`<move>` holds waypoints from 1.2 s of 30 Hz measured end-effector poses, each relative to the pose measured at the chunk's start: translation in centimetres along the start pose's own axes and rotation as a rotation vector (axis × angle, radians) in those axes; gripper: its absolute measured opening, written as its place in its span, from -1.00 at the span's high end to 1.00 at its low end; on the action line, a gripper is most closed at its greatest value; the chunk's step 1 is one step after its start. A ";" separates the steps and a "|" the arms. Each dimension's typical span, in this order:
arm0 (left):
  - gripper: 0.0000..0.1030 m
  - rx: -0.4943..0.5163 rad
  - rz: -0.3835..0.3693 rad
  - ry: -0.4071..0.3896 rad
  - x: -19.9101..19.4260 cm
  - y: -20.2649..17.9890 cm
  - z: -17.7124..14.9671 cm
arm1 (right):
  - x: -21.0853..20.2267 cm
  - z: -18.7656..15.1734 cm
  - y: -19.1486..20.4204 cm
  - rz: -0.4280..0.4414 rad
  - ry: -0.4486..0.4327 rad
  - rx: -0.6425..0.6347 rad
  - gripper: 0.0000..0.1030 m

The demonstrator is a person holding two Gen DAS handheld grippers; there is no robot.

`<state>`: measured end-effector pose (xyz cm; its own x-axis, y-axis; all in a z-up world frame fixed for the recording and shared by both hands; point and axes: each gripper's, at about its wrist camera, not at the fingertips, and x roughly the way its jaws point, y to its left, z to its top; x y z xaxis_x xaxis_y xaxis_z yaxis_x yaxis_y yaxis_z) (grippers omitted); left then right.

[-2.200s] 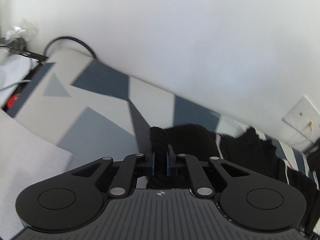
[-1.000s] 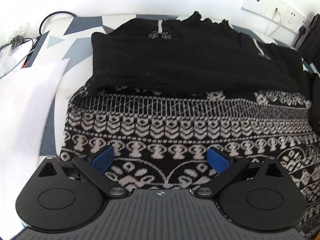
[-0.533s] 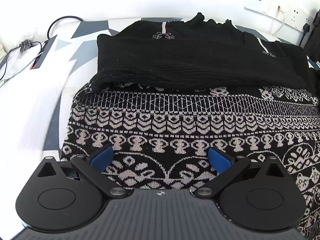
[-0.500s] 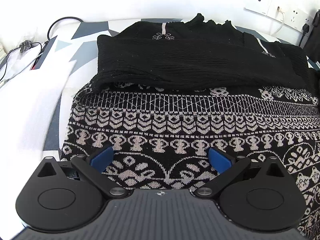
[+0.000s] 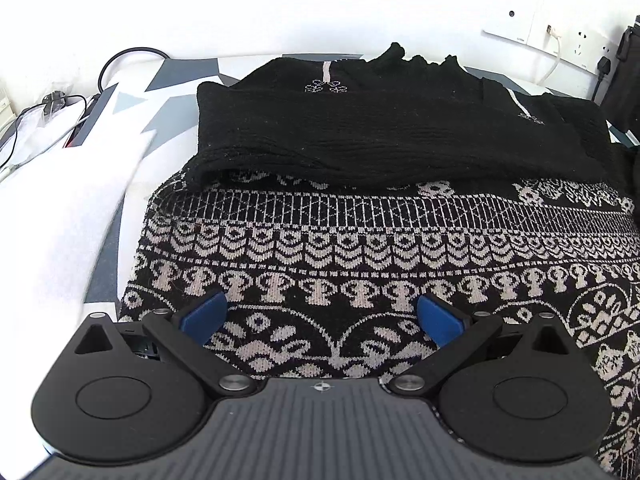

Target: Fold clothes

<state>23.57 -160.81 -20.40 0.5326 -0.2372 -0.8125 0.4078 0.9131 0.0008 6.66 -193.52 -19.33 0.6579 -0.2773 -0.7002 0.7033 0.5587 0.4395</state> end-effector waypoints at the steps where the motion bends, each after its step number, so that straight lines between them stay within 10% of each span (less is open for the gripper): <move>1: -1.00 0.000 0.000 0.000 0.0 0.0 0.0 | -0.1 0.0 0.0 -0.001 0.002 -0.002 0.79; 13: -1.00 -0.007 0.006 -0.003 0.0 -0.1 0.1 | -1.4 -0.9 0.1 0.007 0.016 -0.025 0.80; 36: -1.00 -0.012 -0.001 -0.028 -0.3 0.3 -0.4 | -5.8 -2.7 7.0 0.442 0.142 -0.057 0.81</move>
<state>23.26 -160.40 -20.39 0.5525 -0.2472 -0.7960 0.3998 0.9166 -0.0072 7.04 -185.84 -13.69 0.8447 0.1049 -0.5248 0.3454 0.6422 0.6843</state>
